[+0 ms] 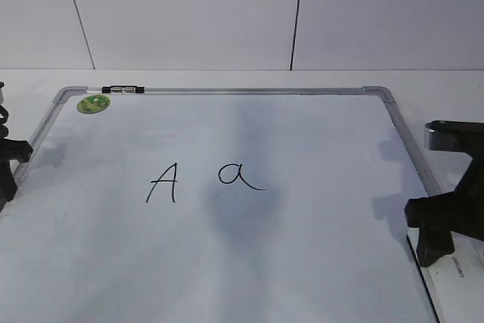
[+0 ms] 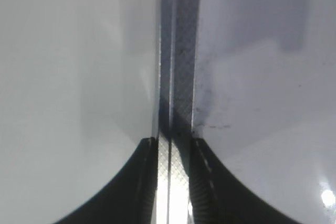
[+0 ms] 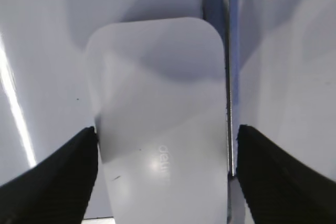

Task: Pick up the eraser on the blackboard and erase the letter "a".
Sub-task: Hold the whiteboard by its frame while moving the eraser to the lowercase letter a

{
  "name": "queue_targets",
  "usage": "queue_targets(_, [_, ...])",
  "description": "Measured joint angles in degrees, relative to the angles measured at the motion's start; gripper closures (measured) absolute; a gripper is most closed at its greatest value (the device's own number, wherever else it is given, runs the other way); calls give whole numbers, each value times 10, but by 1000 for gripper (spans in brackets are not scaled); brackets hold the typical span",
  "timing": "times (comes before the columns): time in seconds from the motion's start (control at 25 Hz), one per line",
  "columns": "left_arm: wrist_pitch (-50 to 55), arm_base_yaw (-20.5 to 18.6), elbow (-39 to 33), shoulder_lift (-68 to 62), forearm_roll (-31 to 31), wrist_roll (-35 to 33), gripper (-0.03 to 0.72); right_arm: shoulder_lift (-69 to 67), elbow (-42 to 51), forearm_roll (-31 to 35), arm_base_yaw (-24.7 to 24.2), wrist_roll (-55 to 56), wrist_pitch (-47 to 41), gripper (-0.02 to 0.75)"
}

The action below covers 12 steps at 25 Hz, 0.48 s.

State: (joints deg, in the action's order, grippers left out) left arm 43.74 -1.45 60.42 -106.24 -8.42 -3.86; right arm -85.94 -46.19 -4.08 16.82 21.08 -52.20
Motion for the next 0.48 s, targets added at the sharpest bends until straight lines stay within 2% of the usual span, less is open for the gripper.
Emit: queue_targets(0.48, [0,0,0,0,0,0,539,-21,-1,0,0,-11,0,116])
